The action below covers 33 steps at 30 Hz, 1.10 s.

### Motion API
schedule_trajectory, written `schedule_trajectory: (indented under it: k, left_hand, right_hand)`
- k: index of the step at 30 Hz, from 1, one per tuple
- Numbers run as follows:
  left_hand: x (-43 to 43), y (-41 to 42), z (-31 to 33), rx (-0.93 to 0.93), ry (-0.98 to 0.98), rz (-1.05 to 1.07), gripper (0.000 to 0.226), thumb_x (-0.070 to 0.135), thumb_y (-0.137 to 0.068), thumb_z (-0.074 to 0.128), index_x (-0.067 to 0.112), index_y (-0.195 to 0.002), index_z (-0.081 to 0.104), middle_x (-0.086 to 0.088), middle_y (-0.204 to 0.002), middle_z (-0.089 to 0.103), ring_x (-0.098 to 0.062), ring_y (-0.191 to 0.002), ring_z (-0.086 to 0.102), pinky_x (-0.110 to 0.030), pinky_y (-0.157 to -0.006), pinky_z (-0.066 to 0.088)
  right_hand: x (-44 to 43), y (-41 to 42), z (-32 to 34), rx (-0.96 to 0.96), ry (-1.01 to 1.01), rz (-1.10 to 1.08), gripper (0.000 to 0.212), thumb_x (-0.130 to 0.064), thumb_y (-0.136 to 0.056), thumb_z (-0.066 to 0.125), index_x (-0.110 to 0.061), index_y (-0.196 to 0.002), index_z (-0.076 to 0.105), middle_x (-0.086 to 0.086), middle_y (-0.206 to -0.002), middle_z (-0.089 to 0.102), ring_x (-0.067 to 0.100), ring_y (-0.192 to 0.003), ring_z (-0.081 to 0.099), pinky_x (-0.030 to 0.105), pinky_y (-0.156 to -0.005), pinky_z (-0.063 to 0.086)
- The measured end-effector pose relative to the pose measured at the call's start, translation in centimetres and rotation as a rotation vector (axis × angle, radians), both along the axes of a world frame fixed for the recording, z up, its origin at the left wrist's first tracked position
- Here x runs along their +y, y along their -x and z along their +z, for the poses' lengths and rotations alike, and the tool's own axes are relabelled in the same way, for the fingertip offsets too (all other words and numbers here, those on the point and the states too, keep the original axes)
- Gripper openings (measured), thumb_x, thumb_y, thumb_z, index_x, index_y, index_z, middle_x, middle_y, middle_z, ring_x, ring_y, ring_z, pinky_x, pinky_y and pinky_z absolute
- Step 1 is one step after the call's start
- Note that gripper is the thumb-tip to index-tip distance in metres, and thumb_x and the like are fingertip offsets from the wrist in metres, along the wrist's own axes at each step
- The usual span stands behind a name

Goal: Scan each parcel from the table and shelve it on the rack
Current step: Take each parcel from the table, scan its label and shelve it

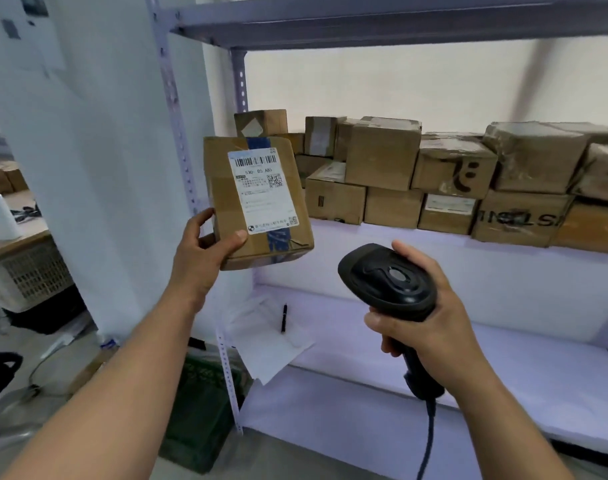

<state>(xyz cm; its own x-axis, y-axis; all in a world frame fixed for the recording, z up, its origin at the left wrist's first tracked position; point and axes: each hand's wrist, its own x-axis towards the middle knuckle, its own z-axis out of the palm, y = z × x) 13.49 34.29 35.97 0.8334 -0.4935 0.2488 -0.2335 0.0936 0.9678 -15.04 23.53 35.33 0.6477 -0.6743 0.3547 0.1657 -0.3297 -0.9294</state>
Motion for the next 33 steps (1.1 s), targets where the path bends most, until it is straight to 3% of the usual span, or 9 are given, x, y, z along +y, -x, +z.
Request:
schedule_trajectory:
  k: [3,8,11,14,17,20,23,28,33]
  left_hand:
    - [-2.6,-3.8,1.3,-0.016,-0.007,-0.015,0.055,0.032,-0.083,0.073,0.037,-0.131,0.046,0.004,-0.107,0.063,-0.012,-0.095,0.064,-0.030,-0.081,0.051]
    - [-6.6,-9.7,2.3,-0.021,-0.056,-0.093,0.063,0.042,-0.082,0.072,0.034,-0.138,0.044,0.002,-0.114,0.057,-0.013,-0.094,0.061,-0.037,-0.089,0.051]
    - [-8.9,-12.4,2.2,-0.031,-0.092,-0.135,0.068,0.047,-0.082,0.071,0.032,-0.141,0.042,0.001,-0.123,0.055,-0.021,-0.104,0.060,-0.040,-0.091,0.051]
    - [-11.2,-14.4,2.0,-0.017,-0.120,-0.187,0.066,0.048,-0.084,0.068,0.030,-0.142,0.042,0.001,-0.124,0.055,-0.021,-0.105,0.059,-0.035,-0.083,0.050]
    - [-13.4,-15.9,1.6,0.007,-0.170,-0.252,0.056,0.055,-0.093,0.051,0.029,-0.141,0.041,-0.004,-0.129,0.058,-0.024,-0.107,0.060,-0.035,-0.077,0.052]
    - [-14.7,-16.8,1.6,0.011,-0.175,-0.260,0.060,0.063,-0.094,0.036,0.029,-0.144,0.037,-0.007,-0.137,0.054,-0.027,-0.115,0.057,-0.041,-0.089,0.052]
    - [-15.3,-17.4,1.5,-0.069,-0.200,-0.326,0.079,0.076,-0.083,0.037,0.036,-0.150,0.026,-0.005,-0.151,0.040,-0.029,-0.131,0.045,-0.042,-0.102,0.043]
    - [-15.5,-18.1,0.5,-0.178,-0.205,-0.522,0.092,0.034,-0.083,0.071,0.037,-0.153,0.012,-0.001,-0.153,0.036,-0.024,-0.134,0.040,-0.033,-0.098,0.040]
    - [-16.2,-18.8,0.0,-0.187,-0.193,-0.539,0.090,0.024,-0.087,0.070,0.037,-0.153,0.010,-0.003,-0.152,0.038,-0.025,-0.133,0.042,-0.036,-0.101,0.041]
  right_hand:
    - [-0.9,-2.1,0.4,-0.021,-0.008,-0.055,0.088,0.002,-0.066,0.086,-0.056,-0.123,0.054,0.015,-0.114,0.062,0.021,-0.054,0.063,0.031,-0.050,0.051]
    - [-1.8,-6.1,1.1,-0.021,0.009,-0.140,0.088,0.009,-0.068,0.082,-0.056,-0.122,0.055,0.010,-0.112,0.064,0.026,-0.052,0.062,0.032,-0.050,0.051]
    - [-2.2,-8.1,1.0,-0.001,0.021,-0.184,0.089,0.008,-0.067,0.083,-0.054,-0.124,0.054,0.006,-0.114,0.064,0.027,-0.053,0.062,0.032,-0.051,0.052]
    - [-2.5,-9.8,0.7,0.002,0.011,-0.224,0.089,0.008,-0.066,0.082,-0.055,-0.123,0.055,-0.001,-0.113,0.065,0.028,-0.053,0.062,0.034,-0.051,0.053]
    - [-2.7,-11.2,0.5,0.016,0.011,-0.265,0.090,0.008,-0.066,0.083,-0.055,-0.123,0.055,-0.011,-0.112,0.065,0.030,-0.054,0.063,0.036,-0.052,0.054]
    - [-2.6,-12.1,0.3,0.014,0.001,-0.313,0.090,0.010,-0.066,0.082,-0.055,-0.123,0.056,-0.011,-0.112,0.065,0.028,-0.053,0.062,0.035,-0.052,0.053]
    - [-2.5,-12.7,0.2,0.006,-0.009,-0.364,0.089,0.012,-0.067,0.081,-0.055,-0.121,0.057,-0.005,-0.113,0.064,0.027,-0.051,0.061,0.034,-0.051,0.052]
    - [-2.2,-13.6,0.3,0.010,-0.003,-0.419,0.089,0.012,-0.067,0.081,-0.054,-0.120,0.057,-0.001,-0.115,0.064,0.029,-0.051,0.060,0.035,-0.051,0.052]
    - [-1.9,-14.5,0.3,0.011,0.002,-0.431,0.089,0.012,-0.067,0.081,-0.055,-0.120,0.057,0.004,-0.113,0.064,0.031,-0.050,0.060,0.035,-0.050,0.052]
